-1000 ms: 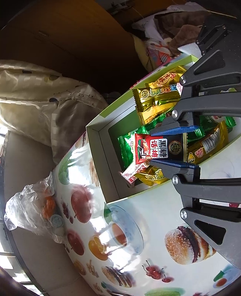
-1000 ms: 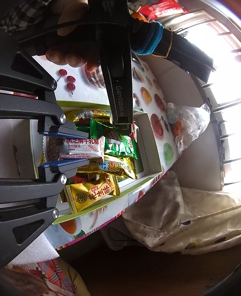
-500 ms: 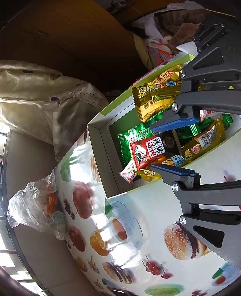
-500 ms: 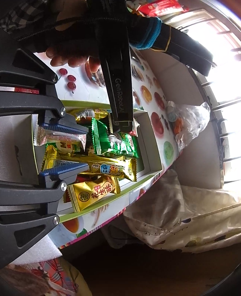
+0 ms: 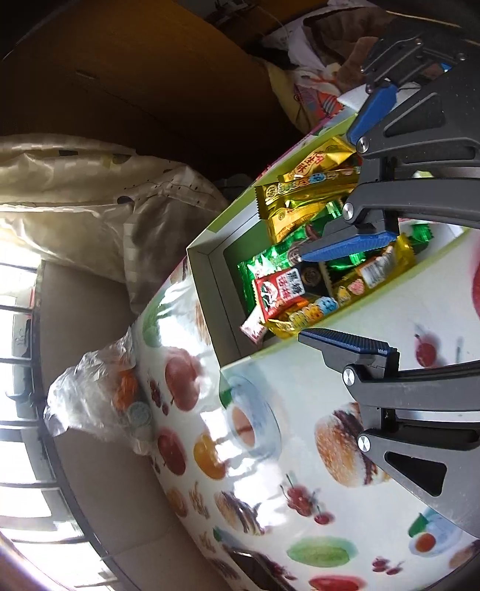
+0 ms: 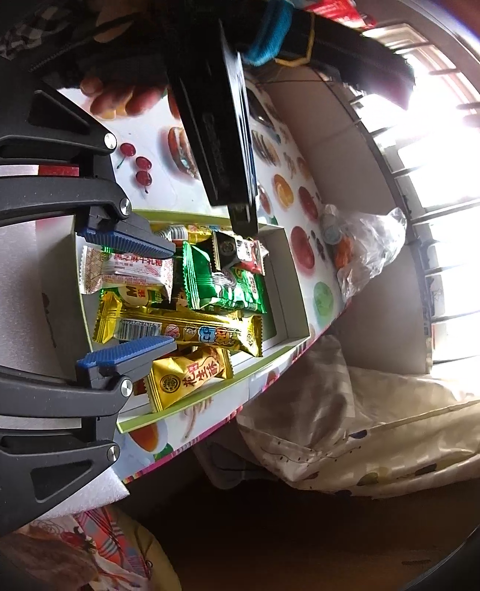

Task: Organize snacks

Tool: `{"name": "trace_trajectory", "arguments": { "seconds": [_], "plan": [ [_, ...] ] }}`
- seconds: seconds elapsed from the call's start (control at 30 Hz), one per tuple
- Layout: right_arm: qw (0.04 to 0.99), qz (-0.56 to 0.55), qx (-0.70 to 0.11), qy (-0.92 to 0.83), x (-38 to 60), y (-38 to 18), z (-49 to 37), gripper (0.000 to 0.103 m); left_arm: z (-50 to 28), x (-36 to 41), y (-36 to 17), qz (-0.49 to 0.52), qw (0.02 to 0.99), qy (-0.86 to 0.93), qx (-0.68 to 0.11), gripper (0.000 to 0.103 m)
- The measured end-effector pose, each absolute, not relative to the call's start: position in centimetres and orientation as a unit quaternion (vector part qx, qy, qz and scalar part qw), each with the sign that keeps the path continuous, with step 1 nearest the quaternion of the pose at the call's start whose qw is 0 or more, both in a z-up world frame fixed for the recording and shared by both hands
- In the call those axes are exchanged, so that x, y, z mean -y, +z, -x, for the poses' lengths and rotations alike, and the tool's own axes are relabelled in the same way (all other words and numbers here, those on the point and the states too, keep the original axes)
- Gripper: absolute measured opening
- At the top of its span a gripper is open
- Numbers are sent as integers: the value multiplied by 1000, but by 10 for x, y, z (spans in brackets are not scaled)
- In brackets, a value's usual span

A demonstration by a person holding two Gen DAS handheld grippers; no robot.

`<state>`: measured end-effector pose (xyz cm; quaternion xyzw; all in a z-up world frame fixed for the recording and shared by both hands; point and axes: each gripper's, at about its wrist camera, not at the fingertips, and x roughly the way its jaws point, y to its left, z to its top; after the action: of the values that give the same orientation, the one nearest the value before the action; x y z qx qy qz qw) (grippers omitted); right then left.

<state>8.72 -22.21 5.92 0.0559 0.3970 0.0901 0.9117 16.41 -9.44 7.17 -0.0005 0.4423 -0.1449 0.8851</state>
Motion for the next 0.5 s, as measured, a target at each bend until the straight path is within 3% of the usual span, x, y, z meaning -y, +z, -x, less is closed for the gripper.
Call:
{"name": "trace_trajectory", "arguments": {
  "seconds": [0.5],
  "plan": [
    [924, -32, -374, 74, 220, 71, -49, 45, -94, 62, 74, 5, 899, -103, -426, 39]
  ]
}}
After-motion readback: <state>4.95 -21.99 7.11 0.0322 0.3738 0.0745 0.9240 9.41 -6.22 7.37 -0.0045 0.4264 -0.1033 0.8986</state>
